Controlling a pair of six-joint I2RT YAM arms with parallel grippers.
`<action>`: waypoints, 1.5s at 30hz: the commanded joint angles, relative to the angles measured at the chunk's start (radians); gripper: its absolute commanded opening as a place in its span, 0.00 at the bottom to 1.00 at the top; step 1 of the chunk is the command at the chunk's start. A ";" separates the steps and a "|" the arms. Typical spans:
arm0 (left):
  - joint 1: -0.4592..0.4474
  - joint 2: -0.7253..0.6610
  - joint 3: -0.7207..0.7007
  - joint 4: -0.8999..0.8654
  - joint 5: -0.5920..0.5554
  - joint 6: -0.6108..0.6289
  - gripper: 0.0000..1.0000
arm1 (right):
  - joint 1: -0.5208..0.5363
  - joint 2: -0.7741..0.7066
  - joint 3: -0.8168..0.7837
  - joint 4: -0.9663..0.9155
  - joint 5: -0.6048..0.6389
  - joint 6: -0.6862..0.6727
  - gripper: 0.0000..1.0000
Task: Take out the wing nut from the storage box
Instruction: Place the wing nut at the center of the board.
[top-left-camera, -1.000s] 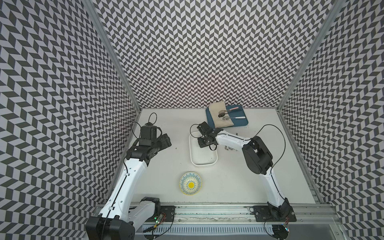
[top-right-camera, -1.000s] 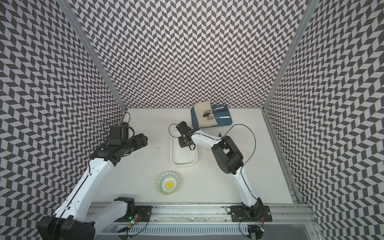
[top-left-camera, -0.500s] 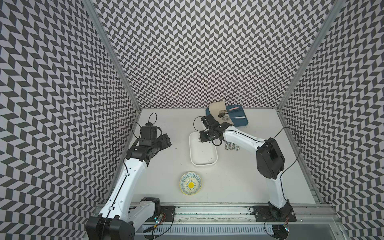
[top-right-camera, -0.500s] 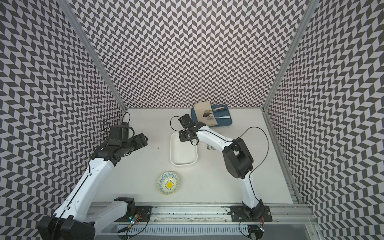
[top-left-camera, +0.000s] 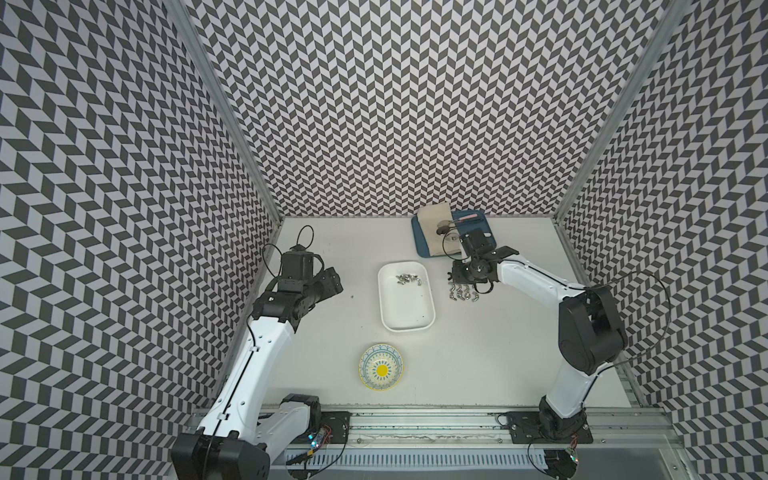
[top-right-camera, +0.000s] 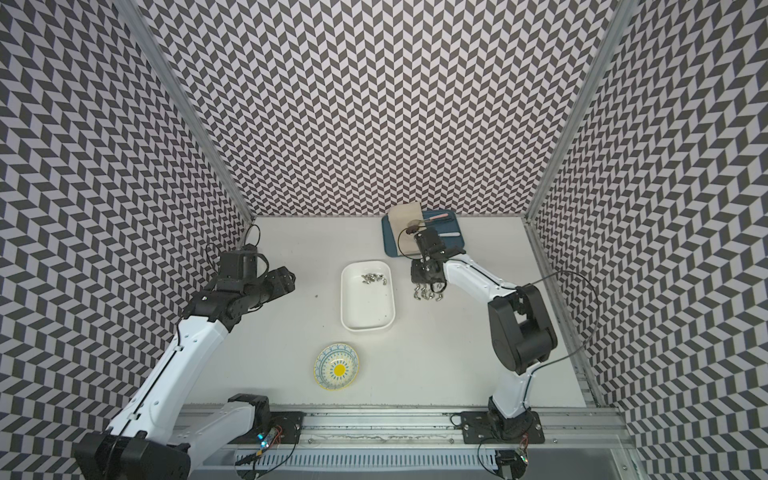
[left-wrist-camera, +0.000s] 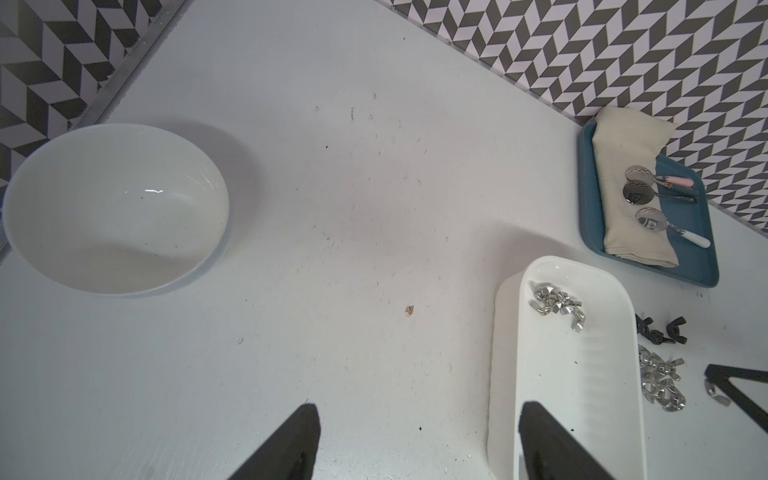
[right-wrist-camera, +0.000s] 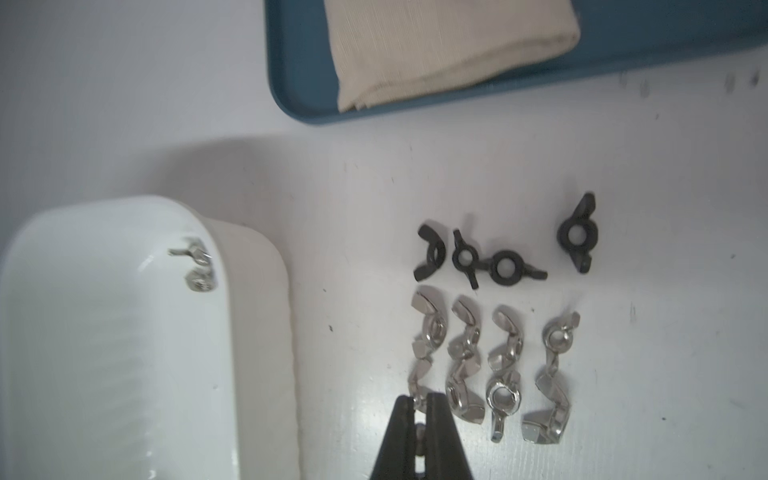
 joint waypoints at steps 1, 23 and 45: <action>0.005 -0.007 -0.005 0.010 0.002 -0.007 0.79 | 0.015 -0.052 -0.089 0.064 -0.043 0.023 0.05; 0.003 -0.021 -0.002 -0.014 0.003 -0.016 0.79 | 0.046 0.039 -0.167 0.140 -0.119 0.040 0.07; 0.005 0.000 0.014 -0.006 -0.006 -0.004 0.80 | 0.057 -0.009 0.110 -0.009 -0.129 0.027 0.28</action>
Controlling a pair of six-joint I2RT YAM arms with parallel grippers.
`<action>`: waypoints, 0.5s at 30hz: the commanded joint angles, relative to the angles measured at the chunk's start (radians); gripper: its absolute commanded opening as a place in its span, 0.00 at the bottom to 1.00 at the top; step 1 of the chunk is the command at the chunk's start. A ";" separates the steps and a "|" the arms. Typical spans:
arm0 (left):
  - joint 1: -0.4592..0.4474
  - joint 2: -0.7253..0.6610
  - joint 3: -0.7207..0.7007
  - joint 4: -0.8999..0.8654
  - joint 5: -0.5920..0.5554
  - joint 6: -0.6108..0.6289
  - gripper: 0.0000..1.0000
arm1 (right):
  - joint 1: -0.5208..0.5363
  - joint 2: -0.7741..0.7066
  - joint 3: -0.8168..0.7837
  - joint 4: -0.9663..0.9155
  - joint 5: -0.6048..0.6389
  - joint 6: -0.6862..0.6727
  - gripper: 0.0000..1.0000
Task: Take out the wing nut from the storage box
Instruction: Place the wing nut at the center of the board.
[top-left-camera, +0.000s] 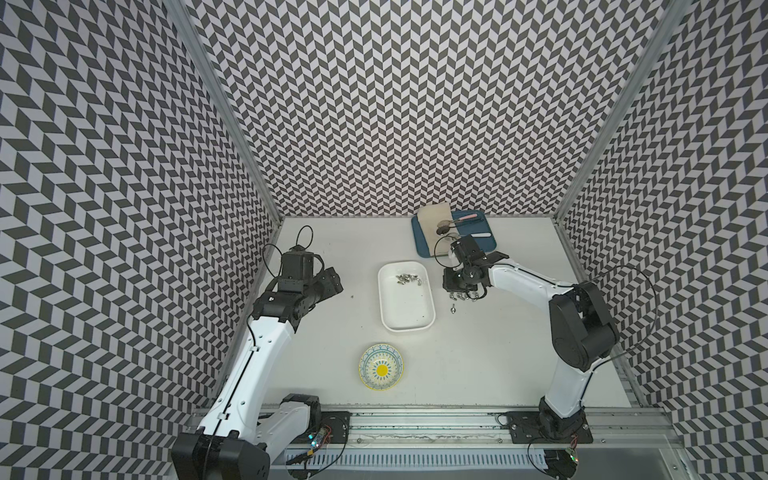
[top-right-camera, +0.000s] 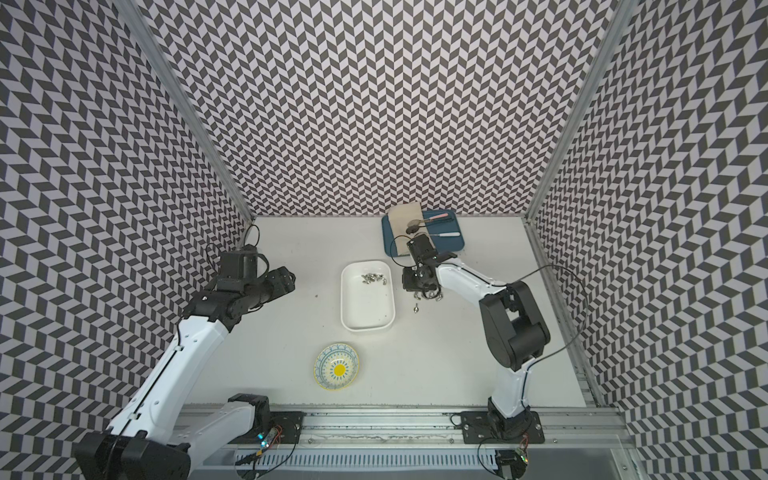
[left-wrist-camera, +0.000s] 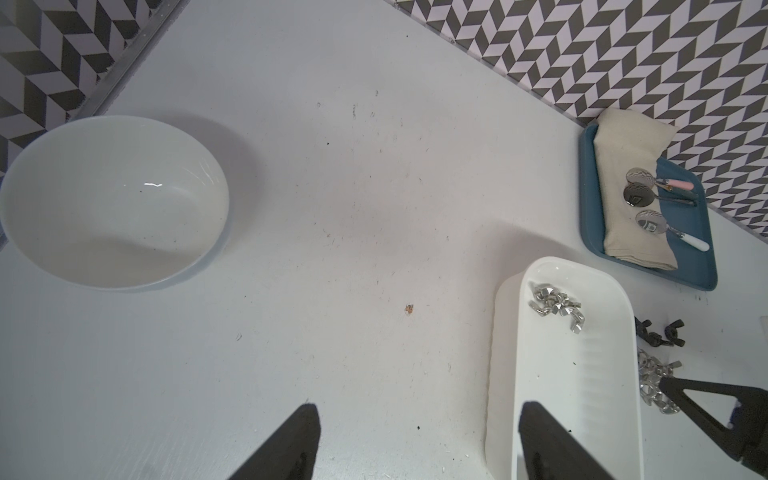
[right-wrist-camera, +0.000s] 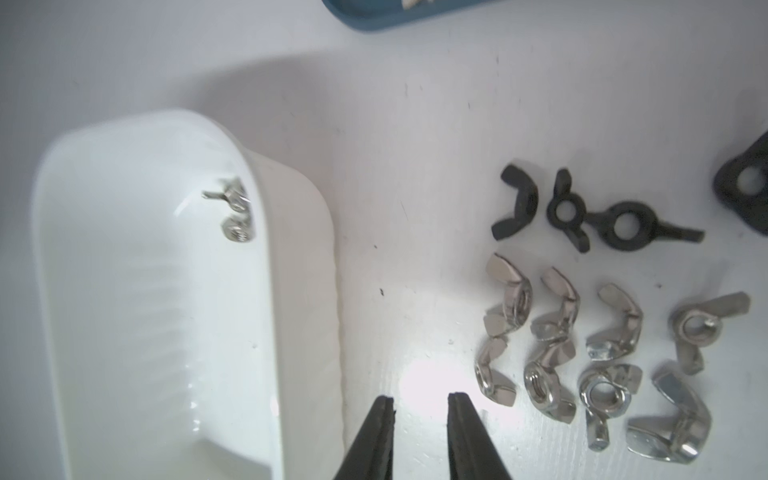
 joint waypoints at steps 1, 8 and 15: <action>0.005 0.001 0.016 -0.005 -0.004 0.010 0.79 | 0.022 -0.048 0.072 -0.028 -0.015 -0.006 0.28; 0.005 0.009 0.016 0.004 0.003 0.005 0.80 | 0.135 0.038 0.217 -0.028 -0.025 -0.005 0.29; 0.005 -0.002 0.013 -0.001 -0.001 0.006 0.79 | 0.230 0.201 0.365 -0.039 0.023 0.030 0.29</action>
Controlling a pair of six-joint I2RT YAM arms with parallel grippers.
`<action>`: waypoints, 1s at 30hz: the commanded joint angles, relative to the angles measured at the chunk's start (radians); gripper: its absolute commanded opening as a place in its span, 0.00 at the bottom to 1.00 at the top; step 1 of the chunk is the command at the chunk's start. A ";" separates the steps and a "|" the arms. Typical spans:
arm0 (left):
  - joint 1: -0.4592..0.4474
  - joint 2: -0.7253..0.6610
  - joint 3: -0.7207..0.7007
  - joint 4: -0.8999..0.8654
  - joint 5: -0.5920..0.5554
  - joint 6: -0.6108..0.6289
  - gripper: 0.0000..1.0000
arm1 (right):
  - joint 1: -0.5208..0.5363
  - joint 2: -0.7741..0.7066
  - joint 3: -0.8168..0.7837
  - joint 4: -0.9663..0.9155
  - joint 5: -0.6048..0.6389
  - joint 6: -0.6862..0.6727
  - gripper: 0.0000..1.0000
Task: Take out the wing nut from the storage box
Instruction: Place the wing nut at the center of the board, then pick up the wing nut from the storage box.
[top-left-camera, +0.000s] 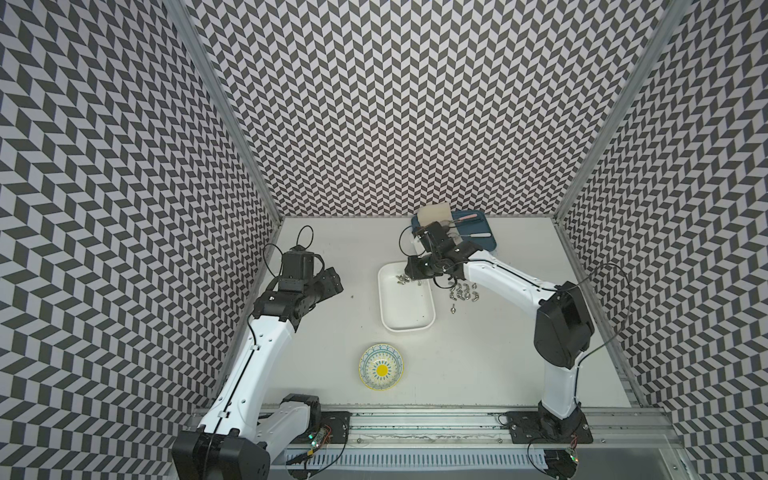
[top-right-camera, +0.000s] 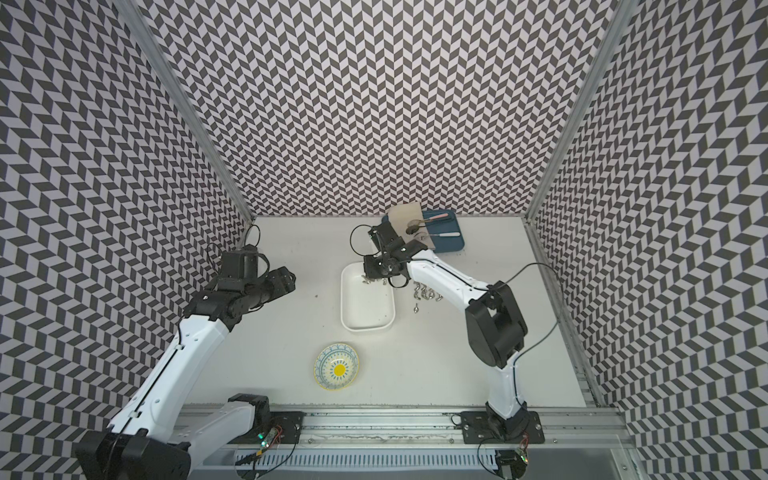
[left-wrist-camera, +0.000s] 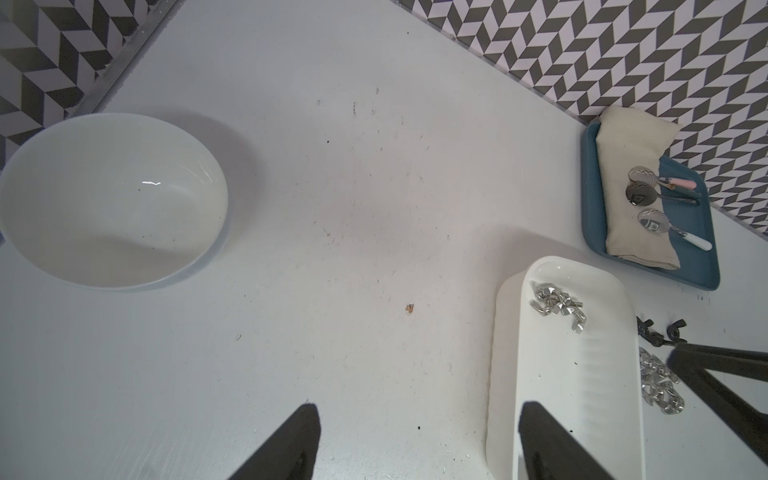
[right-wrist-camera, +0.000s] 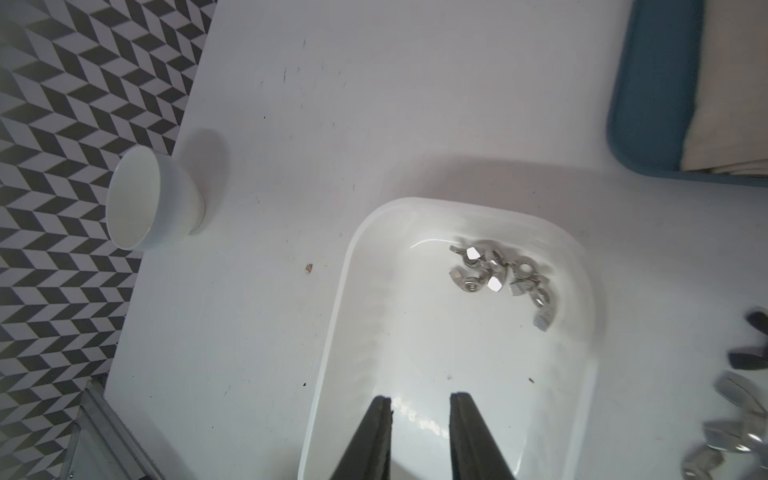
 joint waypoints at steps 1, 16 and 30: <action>0.005 -0.012 0.013 -0.003 -0.001 0.006 0.79 | 0.021 0.078 0.041 -0.004 0.046 0.046 0.29; 0.005 -0.028 0.007 -0.011 -0.011 0.016 0.80 | 0.019 0.188 0.010 0.113 0.070 0.351 0.35; 0.005 -0.032 0.005 -0.010 -0.019 0.030 0.80 | -0.007 0.249 0.017 0.141 0.099 0.430 0.35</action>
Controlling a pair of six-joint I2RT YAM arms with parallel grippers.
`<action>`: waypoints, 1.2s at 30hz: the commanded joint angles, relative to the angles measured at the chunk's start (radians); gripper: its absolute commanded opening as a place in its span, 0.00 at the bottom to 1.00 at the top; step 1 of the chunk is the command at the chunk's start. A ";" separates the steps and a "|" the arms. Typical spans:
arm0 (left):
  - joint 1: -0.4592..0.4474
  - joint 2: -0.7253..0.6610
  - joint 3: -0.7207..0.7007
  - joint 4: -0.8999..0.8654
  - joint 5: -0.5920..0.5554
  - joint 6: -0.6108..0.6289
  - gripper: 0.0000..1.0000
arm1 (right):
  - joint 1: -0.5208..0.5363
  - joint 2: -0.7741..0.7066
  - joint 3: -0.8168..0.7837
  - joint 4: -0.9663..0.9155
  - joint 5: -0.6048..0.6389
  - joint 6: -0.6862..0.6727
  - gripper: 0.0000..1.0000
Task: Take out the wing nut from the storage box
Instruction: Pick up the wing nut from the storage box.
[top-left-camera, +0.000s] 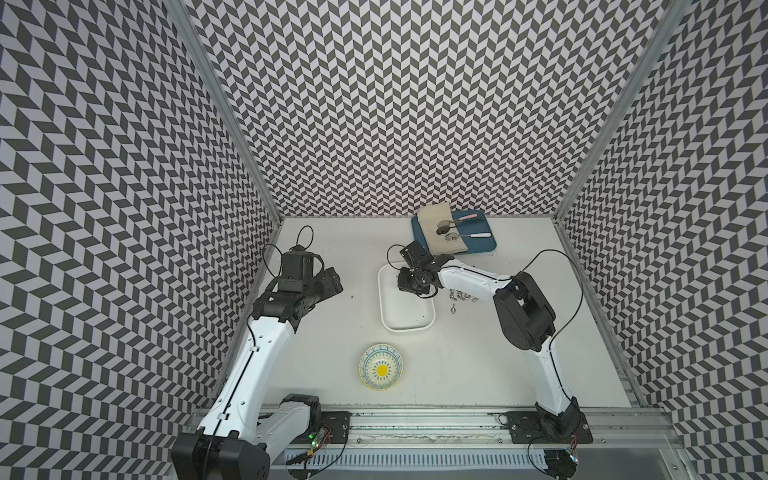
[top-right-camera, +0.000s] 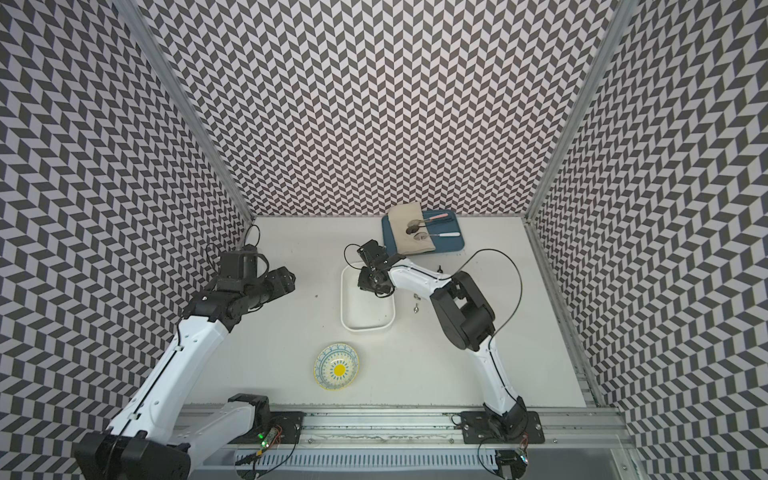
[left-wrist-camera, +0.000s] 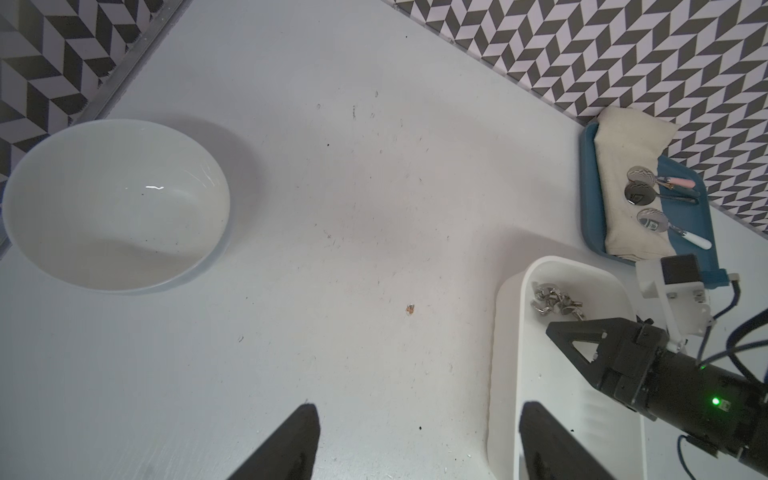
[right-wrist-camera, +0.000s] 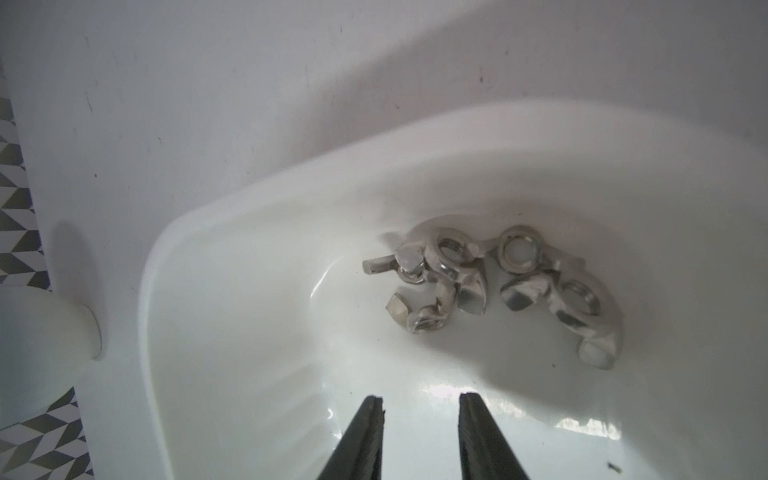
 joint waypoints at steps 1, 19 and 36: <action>0.006 -0.026 0.005 -0.010 -0.016 0.019 0.80 | -0.011 0.032 0.013 0.046 0.021 0.032 0.35; 0.006 -0.031 0.005 -0.013 -0.024 0.020 0.80 | -0.029 0.095 0.090 0.036 0.027 0.065 0.34; 0.006 -0.030 0.007 -0.009 -0.020 0.014 0.80 | -0.021 0.070 0.063 0.002 0.019 -0.002 0.15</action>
